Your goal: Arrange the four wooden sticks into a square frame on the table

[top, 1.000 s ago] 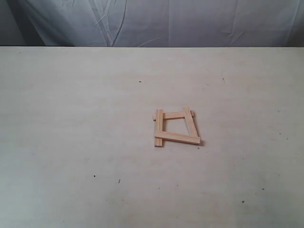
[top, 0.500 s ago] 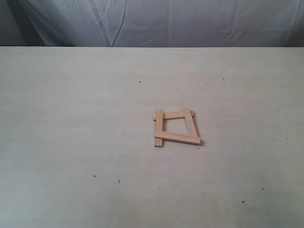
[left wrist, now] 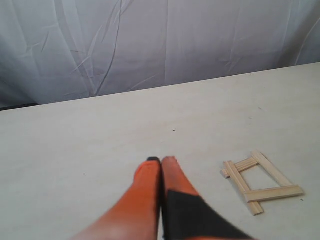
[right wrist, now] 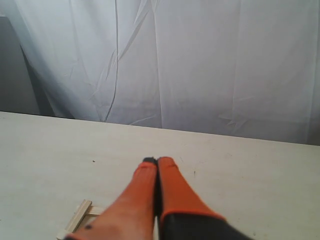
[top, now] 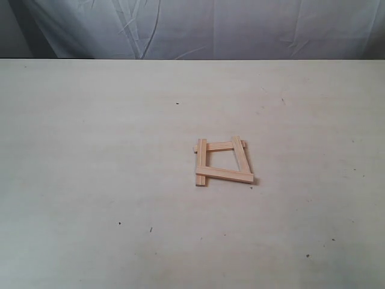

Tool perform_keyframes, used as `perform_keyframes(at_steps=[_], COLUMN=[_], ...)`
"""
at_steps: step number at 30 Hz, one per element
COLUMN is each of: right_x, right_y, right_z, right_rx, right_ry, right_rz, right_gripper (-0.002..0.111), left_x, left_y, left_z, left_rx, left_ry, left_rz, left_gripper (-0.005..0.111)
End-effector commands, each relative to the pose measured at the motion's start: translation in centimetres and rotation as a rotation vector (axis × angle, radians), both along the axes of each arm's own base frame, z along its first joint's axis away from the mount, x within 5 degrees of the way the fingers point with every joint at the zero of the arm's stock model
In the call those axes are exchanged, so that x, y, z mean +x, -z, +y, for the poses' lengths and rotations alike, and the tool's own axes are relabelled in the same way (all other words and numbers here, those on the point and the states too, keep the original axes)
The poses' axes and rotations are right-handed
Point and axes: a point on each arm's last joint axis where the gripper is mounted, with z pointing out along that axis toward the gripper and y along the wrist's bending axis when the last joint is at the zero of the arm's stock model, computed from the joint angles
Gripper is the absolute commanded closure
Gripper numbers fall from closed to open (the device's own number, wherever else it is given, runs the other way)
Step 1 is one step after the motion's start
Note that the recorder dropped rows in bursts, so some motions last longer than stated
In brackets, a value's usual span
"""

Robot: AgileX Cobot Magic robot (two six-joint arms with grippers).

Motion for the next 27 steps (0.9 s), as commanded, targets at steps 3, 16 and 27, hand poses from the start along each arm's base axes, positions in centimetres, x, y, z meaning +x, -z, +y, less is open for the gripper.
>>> perform_keyframes(at_steps=[3,16,27], right_x=[0.0,-2.0,-1.9], right_y=[0.1,-0.3,2.2], right_z=[0.0,-0.8,-1.4], right_rx=[0.003,0.029,0.057], right_ry=[0.005,0.110,0.238], right_rz=[-0.005,-0.116,-0.232], right_gripper=[0.108,0.108,0.108], left_x=[-0.1,-4.0,-7.7], left_y=[0.1,-1.7,-1.1], left_z=[0.0,1.9,2.6], left_rx=[-0.003,-0.044,-0.063], left_ry=[-0.001,-0.115,-0.152], left_rz=[-0.001,-0.204,-0.427], left_gripper=[0.107,0.107,0.107])
